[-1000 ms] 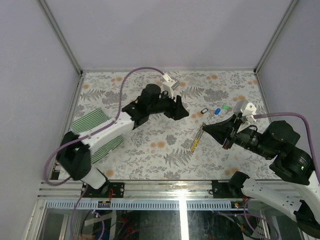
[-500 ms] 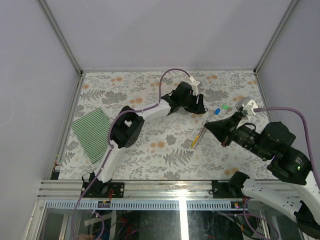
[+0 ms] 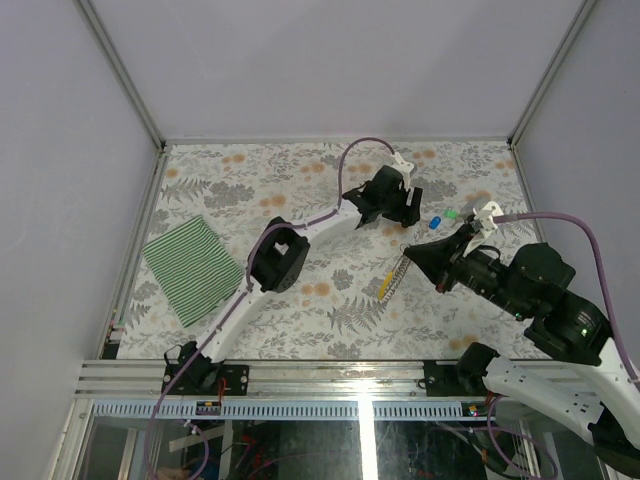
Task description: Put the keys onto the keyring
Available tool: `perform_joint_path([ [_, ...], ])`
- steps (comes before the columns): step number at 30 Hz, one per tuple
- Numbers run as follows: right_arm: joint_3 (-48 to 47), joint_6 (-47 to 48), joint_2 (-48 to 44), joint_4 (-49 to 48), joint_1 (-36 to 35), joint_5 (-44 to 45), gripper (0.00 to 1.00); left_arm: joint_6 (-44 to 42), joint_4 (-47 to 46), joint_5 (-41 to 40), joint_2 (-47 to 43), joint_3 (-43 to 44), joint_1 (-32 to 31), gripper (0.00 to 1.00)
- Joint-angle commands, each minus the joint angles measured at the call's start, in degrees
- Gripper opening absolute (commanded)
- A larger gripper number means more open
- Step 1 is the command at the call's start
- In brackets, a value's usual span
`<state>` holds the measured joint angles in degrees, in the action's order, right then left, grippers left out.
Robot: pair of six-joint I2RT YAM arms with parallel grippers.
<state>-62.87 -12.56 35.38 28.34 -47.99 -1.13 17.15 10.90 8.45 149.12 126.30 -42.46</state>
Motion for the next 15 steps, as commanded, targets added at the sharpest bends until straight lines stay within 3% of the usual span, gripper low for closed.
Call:
perform_joint_path([
  [1, 0.2, -0.7, -0.1, -5.2, 0.1, 0.0, 0.0, -2.2, -0.4, -5.2, 2.3, 4.7, -1.2, 0.76],
  [10, 0.9, -0.3, -0.4, -4.5, 0.1, 0.5, 0.0, -0.4, -1.9, -5.1, 6.4, 7.8, -1.7, 0.72],
  [15, 0.8, 0.1, -0.3, -4.3, 0.1, 0.5, 0.0, 0.3, -2.1, -4.8, 7.2, 8.3, -1.8, 0.63],
])
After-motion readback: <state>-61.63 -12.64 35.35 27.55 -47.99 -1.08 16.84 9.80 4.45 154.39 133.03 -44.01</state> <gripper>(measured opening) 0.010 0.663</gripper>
